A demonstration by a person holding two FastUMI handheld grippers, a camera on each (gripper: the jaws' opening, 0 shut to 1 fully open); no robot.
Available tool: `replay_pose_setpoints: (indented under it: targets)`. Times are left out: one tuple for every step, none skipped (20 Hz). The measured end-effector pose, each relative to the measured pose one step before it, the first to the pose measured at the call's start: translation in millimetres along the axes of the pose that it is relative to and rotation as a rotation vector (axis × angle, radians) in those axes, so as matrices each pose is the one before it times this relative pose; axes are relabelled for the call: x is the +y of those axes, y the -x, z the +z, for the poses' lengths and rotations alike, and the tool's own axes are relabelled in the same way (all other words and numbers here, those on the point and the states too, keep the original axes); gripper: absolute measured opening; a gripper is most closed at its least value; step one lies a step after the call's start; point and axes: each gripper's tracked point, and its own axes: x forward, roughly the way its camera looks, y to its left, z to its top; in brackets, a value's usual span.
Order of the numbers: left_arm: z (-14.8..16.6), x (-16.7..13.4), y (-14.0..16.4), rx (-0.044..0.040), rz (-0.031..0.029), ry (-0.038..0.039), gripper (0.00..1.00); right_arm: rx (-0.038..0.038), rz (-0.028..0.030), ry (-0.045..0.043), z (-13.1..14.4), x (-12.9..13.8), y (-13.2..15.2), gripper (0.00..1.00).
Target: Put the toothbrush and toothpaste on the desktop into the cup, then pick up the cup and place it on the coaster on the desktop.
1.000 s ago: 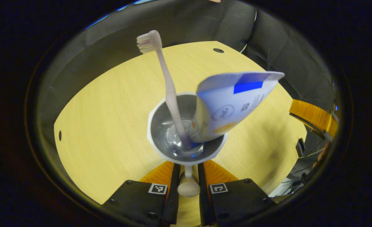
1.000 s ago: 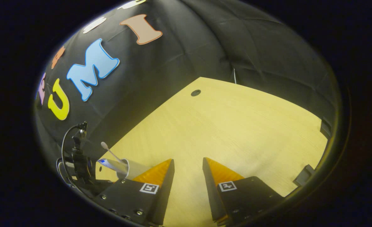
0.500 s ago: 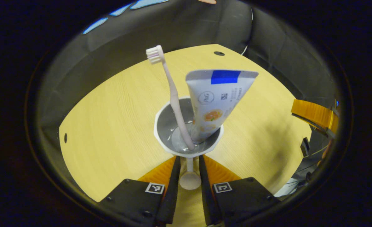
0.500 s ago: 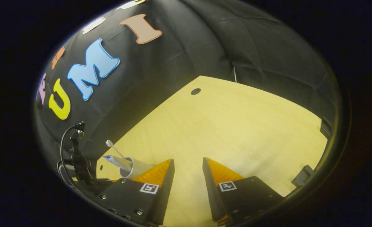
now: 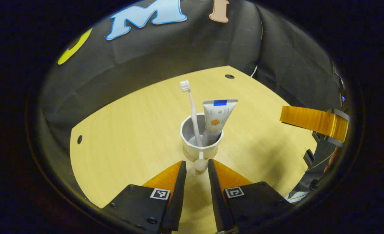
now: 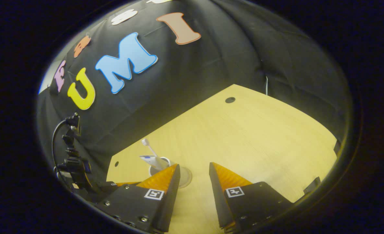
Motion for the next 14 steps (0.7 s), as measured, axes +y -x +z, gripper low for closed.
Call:
replay_pose_setpoints:
  targets:
    - [6.68, 4.51, 12.21, -0.04023, 0.01787, 0.00203, 0.59, -0.00767, 0.01812, 0.0241, 3.03, 10.0, 4.5, 0.54]
    - [9.33, 5.57, 14.65, -0.04365, 0.0173, 0.00446, 0.59, -0.01066, 0.01702, 0.024, 4.68, 10.17, 3.84, 0.54]
    - [9.85, 4.08, 13.65, -0.04943, 0.01822, 0.00501, 0.59, -0.01222, 0.01691, 0.02524, 5.05, 10.65, 3.91, 0.54]
    - [9.35, 4.36, 9.7, -0.05219, 0.01803, 0.00628, 0.6, -0.01021, 0.01604, 0.02697, 5.73, 9.75, 3.12, 0.54]
    - [11.05, 4.51, 11.55, -0.04728, 0.01999, 0.00641, 0.59, -0.0115, 0.01214, 0.02797, 5.52, 9.7, 4.24, 0.54]
    - [10.58, 5.81, 11.55, -0.04639, 0.01956, 0.00728, 0.34, -0.01555, 0.01151, 0.02817, 7.41, 8.81, 3.06, 0.54]
    - [12.61, 6.83, 11.67, -0.05111, 0.01903, 0.00642, 0.47, -0.01958, 0.00843, 0.03065, 8.67, 9.02, 3.89, 0.54]
    - [16.38, 7.94, 14.27, -0.05258, 0.02206, 0.00551, 0.6, -0.02398, 0.00482, 0.03255, 10.07, 7.26, 3.18, 0.54]
    - [14.28, 7.71, 12.84, -0.05605, 0.02776, 0.00607, 0.6, -0.02798, 0.00169, 0.03141, 11.22, 7.65, 4.22, 0.54]
    - [17.03, 8.54, 11.14, -0.05787, 0.0271, 0.00952, 0.6, -0.03341, 0.00307, 0.02812, 13.05, 6.48, 3.06, 0.54]
    - [16.72, 8.3, 10.13, -0.05653, 0.02722, 0.01463, 0.6, -0.03001, 0.00104, 0.02664, 11.56, 6.42, 3.75, 0.54]
    - [7.88, 6.27, 4.96, -0.05114, 0.03092, 0.01552, 0.6, -0.02952, 0.00228, 0.02504, 11.76, 6.39, 3.25, 0.54]
    - [10.26, 9.87, 6.78, -0.044, 0.03498, 0.01577, 0.59, -0.02885, 0.00218, 0.02179, 11.13, 5.64, 2.57, 0.54]
    - [5.27, 10.07, 7.89, -0.03758, 0.02922, 0.01353, 0.59, -0.02646, 0.00618, 0.01456, 10.21, 5.23, 2.5, 0.54]
